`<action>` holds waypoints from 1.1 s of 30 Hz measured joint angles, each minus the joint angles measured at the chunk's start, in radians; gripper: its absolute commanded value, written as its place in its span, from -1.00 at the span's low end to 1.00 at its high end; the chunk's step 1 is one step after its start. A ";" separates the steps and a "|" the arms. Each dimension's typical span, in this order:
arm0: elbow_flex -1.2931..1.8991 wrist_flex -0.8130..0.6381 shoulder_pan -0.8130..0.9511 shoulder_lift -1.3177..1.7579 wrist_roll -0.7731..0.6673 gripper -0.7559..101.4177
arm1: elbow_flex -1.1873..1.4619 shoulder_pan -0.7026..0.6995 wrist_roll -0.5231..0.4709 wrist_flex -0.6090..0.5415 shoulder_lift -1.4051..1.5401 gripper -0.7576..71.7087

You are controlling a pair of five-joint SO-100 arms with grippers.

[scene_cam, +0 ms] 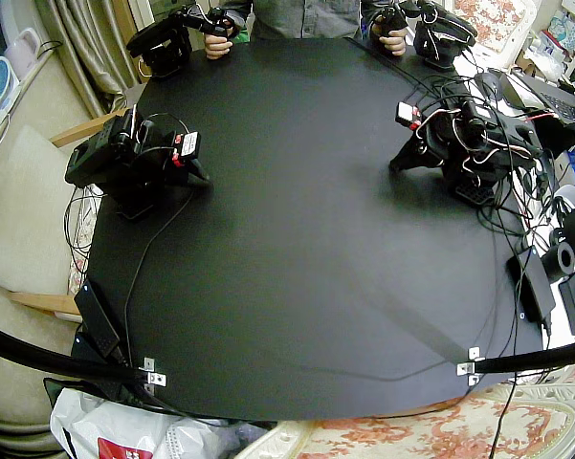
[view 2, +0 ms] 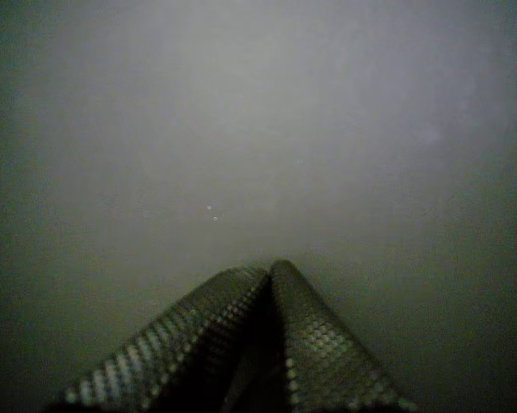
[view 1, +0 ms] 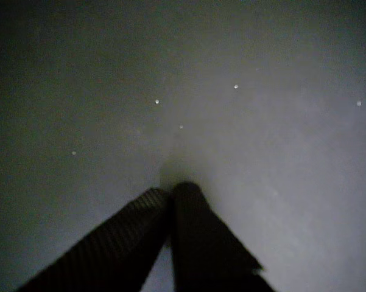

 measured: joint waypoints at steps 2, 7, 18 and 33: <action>0.002 -0.002 0.000 0.000 -0.002 -0.99 | 0.000 0.020 0.009 0.000 0.000 -0.99; 0.018 -0.132 -0.002 0.000 -0.009 -0.99 | 0.000 0.061 0.043 0.000 0.000 -0.99; 0.018 -0.132 -0.002 0.000 -0.009 -0.99 | 0.000 0.067 0.048 0.000 0.000 -0.99; 0.029 -0.132 0.000 0.000 -0.009 -0.99 | 0.000 0.067 0.046 0.000 0.000 -0.99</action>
